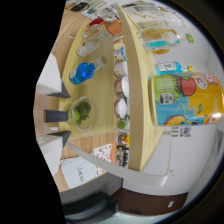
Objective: Make me a cup of Mojito.
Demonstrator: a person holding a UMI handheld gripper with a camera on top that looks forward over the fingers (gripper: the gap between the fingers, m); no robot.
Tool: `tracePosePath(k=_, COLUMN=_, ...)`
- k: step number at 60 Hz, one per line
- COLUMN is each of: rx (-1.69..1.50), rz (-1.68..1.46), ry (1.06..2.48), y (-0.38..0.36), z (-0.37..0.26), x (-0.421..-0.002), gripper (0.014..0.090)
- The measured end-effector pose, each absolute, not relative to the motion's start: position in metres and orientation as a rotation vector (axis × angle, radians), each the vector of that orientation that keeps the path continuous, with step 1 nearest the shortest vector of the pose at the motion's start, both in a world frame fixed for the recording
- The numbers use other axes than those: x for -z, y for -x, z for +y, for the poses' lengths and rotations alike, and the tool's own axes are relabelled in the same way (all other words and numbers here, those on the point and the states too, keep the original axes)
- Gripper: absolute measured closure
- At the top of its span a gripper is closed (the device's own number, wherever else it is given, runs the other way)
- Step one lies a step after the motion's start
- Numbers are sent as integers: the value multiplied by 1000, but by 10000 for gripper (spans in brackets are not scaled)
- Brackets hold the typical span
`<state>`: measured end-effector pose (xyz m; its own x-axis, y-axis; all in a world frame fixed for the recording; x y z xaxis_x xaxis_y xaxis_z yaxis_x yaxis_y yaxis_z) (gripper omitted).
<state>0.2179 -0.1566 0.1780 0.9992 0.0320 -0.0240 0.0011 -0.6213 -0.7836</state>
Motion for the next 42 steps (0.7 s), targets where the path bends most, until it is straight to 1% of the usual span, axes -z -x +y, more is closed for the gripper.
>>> tracePosePath(k=3, rx=-40, rz=-31, ry=2264, y=-218, z=-156, x=-174, gripper=546)
tracePosePath(k=9, rx=-40, rz=-30, ry=2299, y=-217, z=-156, x=-167, gripper=696)
tracePosePath(k=12, rx=-23, rz=-28, ry=2306, y=-219, z=-156, x=-167, gripper=759)
tracePosePath(k=15, rx=-11, rz=-33, ry=2311, y=-219, z=-157, x=-168, gripper=850)
tracePosePath(k=19, rx=12, rz=-32, ry=2315, y=-221, z=-158, x=-168, gripper=867)
tracePosePath(k=33, rx=-2, rz=-14, ry=2307, y=-220, z=-160, x=-170, gripper=889)
tracePosePath(k=42, rx=-11, rz=18, ry=2265, y=-217, z=-180, x=-190, gripper=893)
